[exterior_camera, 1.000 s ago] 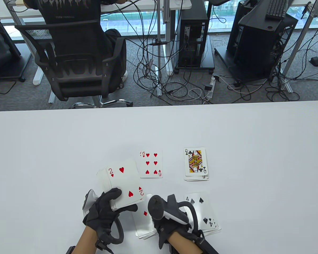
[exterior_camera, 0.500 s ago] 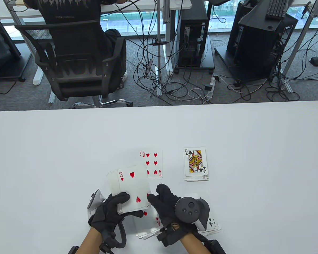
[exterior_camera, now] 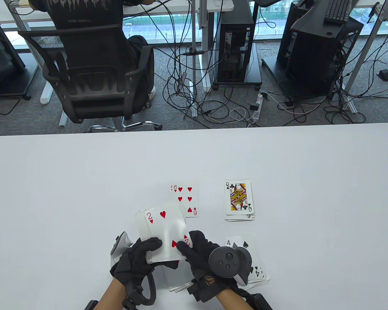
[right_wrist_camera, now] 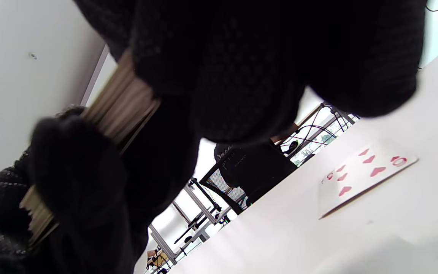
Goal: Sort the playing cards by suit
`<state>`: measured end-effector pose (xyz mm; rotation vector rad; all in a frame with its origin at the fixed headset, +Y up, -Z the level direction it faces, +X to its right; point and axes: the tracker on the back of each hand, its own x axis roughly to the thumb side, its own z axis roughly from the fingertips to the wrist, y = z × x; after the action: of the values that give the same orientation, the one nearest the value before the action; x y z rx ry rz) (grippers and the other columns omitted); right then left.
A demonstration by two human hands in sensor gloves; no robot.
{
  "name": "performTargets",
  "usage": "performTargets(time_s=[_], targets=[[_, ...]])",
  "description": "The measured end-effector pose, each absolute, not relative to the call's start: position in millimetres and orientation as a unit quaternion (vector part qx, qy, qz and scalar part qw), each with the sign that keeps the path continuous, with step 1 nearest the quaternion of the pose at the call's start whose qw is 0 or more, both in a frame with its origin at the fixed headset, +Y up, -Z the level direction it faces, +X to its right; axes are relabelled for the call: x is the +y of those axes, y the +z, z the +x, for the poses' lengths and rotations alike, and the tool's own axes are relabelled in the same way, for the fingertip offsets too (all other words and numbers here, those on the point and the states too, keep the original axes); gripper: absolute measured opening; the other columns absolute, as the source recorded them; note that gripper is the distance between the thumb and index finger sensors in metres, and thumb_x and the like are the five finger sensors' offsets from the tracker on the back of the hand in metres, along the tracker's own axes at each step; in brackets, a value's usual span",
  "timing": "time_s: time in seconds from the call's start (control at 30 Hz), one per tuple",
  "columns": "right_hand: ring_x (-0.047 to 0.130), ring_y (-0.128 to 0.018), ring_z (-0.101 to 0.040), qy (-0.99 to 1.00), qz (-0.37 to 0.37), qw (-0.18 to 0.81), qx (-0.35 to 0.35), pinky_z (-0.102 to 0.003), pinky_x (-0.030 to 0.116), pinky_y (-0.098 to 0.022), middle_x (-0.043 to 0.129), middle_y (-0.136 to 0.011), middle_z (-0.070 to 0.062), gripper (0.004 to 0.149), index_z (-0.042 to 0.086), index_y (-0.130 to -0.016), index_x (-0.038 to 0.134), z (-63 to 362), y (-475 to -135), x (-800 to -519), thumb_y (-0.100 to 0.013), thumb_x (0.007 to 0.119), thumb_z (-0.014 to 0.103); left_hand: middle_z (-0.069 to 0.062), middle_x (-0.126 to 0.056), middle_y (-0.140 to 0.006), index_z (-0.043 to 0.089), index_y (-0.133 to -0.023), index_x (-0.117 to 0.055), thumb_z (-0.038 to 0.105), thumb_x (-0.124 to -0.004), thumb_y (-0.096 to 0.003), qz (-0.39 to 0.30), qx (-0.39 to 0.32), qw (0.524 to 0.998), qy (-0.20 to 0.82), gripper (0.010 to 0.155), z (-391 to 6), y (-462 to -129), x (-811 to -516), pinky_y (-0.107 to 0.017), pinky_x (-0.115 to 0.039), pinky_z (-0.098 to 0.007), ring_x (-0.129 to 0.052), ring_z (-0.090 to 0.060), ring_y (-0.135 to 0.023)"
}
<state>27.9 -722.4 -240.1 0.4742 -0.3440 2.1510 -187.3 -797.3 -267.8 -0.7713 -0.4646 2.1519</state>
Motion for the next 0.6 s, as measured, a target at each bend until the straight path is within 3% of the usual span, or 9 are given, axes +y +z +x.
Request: performTargets(time_s=[0.2, 0.6], targets=[[0.099, -0.027, -0.022, 0.851, 0.164, 0.478, -0.142, -0.040, 0.089, -0.022, 0.092, -0.038, -0.003, 0.039, -0.011, -0.073, 0.072, 35, -243, -728, -0.056, 0.063, 0.023, -0.002, -0.051, -0.116, 0.035, -0.110, -0.037, 0.041, -0.070, -0.0626, -0.299, -0.185, 0.397, 0.848, 0.058, -188, -269, -797, -0.059, -0.080, -0.049, -0.070, -0.036, -0.103], [0.100, -0.023, -0.020, 0.831, 0.091, 0.528, -0.149, -0.039, 0.090, -0.019, 0.094, -0.034, -0.002, 0.039, -0.013, -0.070, 0.074, 66, -257, -735, -0.055, 0.064, 0.022, -0.002, -0.051, -0.116, 0.035, -0.110, -0.036, 0.042, -0.069, -0.0628, -0.273, -0.176, 0.380, 0.866, 0.058, -197, -271, -793, -0.058, -0.081, -0.048, -0.071, -0.036, -0.102]])
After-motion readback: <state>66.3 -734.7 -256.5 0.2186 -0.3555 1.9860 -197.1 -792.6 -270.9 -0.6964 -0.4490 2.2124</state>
